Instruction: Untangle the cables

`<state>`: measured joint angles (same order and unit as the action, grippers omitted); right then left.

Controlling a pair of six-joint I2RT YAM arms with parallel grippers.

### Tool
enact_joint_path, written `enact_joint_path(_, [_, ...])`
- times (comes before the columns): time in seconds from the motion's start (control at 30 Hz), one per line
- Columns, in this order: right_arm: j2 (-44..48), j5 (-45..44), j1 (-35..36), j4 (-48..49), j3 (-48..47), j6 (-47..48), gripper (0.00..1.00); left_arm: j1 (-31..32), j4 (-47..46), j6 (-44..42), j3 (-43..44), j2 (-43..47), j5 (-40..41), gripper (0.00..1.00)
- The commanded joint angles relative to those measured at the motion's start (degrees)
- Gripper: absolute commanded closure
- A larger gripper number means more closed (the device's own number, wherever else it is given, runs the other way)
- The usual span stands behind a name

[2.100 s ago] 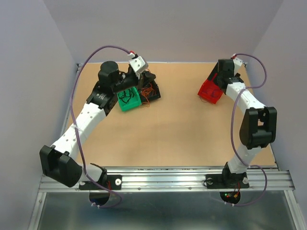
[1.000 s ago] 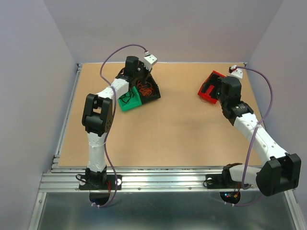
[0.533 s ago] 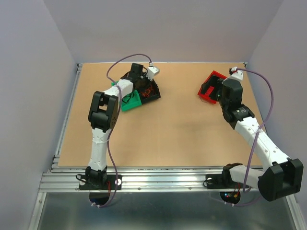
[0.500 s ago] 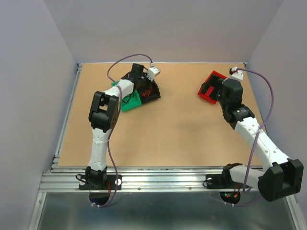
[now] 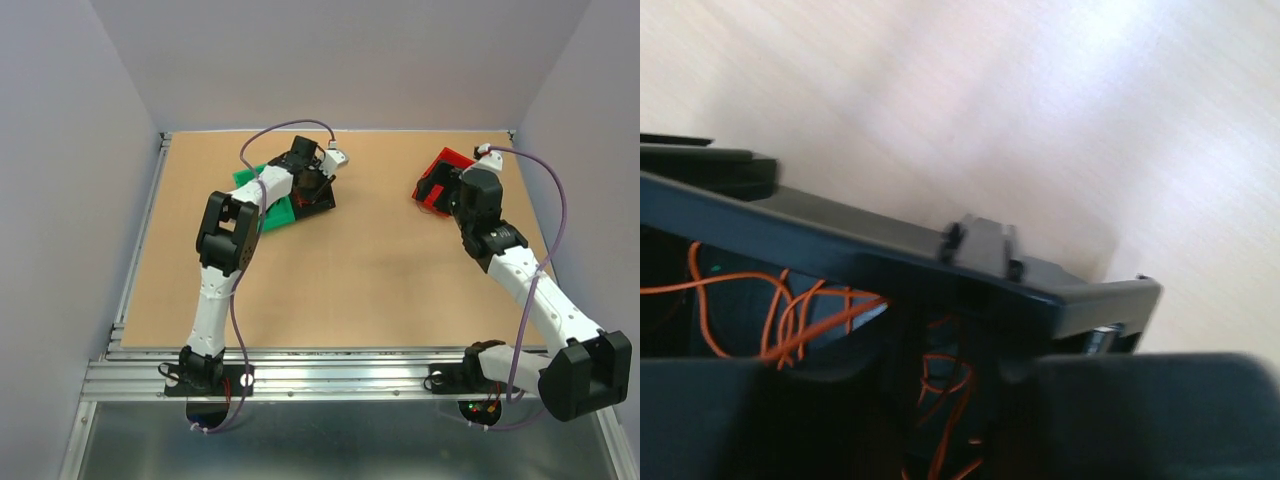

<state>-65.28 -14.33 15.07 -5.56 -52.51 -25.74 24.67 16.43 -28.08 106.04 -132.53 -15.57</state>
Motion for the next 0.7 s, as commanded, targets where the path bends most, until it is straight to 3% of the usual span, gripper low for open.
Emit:
enact_joint_path(0.0, [1.38, 0.97, 0.75, 2.49, 0.92, 0.25, 0.01, -0.23, 3.35, -0.57, 0.13, 7.53, 0.63, 0.59])
enact_joint_path(0.33, [2.87, 1.76, 0.84, 2.49, 1.80, 0.51, 0.00, 0.03, 16.26, -1.54, 3.48, 13.78, 4.67, 0.36])
enact_joint_path(0.67, [2.52, 2.90, 0.93, 2.66, 3.12, 0.42, 0.00, 0.12, 12.67, -1.63, -4.52, 24.07, 5.11, 0.30])
